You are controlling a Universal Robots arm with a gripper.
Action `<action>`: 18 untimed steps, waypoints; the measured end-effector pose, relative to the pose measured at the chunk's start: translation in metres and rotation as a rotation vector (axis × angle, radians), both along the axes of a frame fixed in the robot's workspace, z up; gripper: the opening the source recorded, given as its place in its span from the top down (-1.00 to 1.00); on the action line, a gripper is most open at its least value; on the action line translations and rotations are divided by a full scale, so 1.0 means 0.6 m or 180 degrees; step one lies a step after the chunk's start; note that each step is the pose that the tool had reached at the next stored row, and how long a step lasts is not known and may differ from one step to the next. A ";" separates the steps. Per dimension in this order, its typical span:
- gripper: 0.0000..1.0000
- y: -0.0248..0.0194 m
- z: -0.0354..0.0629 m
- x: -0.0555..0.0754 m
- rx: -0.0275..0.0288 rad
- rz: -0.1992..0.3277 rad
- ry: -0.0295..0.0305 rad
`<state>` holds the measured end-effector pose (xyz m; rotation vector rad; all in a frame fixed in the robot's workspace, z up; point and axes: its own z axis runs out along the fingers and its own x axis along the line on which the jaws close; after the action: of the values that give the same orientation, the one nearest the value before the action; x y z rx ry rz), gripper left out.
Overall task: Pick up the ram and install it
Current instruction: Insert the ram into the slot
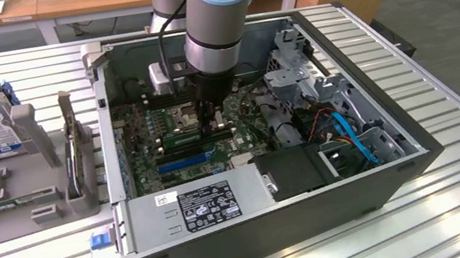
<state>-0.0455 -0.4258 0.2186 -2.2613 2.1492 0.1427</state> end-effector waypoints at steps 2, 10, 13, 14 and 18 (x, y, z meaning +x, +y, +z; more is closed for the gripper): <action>0.73 0.0000 0.000 0.000 0.0000 -0.0001 0.0000; 0.73 0.0001 -0.002 0.000 0.0001 -0.0001 -0.0001; 0.73 0.0000 -0.003 0.000 0.0000 0.0000 -0.0002; 0.73 0.0000 -0.003 0.000 0.0000 0.0000 -0.0001; 0.73 0.0000 -0.004 0.000 0.0000 -0.0001 -0.0002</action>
<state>-0.0457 -0.4257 0.2163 -2.2607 2.1491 0.1420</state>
